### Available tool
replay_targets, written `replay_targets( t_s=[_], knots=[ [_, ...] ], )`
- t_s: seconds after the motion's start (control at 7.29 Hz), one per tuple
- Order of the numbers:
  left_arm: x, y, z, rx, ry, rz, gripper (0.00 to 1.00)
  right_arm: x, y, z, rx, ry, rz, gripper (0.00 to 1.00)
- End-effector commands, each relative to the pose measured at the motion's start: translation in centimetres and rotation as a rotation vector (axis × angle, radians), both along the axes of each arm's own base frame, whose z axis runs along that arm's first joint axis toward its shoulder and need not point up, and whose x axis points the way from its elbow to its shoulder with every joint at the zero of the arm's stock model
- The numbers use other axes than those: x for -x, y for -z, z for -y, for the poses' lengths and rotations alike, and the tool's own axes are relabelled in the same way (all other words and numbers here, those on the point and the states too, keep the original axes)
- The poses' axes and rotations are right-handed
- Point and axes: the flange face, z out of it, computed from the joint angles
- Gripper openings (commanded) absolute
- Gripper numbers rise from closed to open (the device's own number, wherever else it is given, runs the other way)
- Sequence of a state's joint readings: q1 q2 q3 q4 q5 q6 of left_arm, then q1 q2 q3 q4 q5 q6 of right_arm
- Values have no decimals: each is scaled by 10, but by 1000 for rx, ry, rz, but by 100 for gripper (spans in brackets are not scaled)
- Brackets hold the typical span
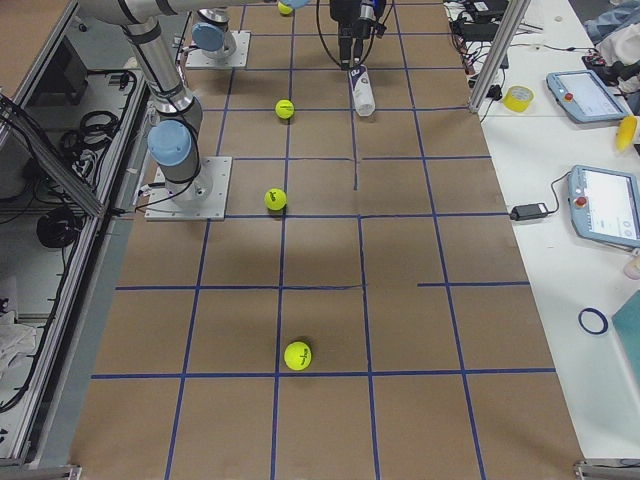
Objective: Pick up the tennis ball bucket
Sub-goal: 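Reach the left gripper to the can's open end and grasp it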
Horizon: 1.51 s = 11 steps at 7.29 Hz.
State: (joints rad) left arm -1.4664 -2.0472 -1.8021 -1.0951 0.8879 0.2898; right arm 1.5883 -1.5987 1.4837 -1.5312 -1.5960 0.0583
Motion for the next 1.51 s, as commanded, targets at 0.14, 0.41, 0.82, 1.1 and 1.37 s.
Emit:
replay_targets(
  t_s=[0.14, 0.41, 0.82, 1.1, 1.37],
  knots=[
    [4, 3, 1, -34, -34, -3, 22, -1, 5, -2, -12, -42, 8, 100],
    [5, -6, 3, -72, -97, 19, 0, -1, 9, -1, -10, -40, 8, 100],
    [12, -77, 33, -77, -263, 68, 0, 0, 7, -3, -6, -40, 4, 100],
    [35, -136, 45, 48, -233, 277, 0, 0, 7, -3, -6, -41, 1, 100],
    [36, -180, 52, 98, -211, 446, 0, 1, 8, -3, -10, -41, -5, 100]
  ],
)
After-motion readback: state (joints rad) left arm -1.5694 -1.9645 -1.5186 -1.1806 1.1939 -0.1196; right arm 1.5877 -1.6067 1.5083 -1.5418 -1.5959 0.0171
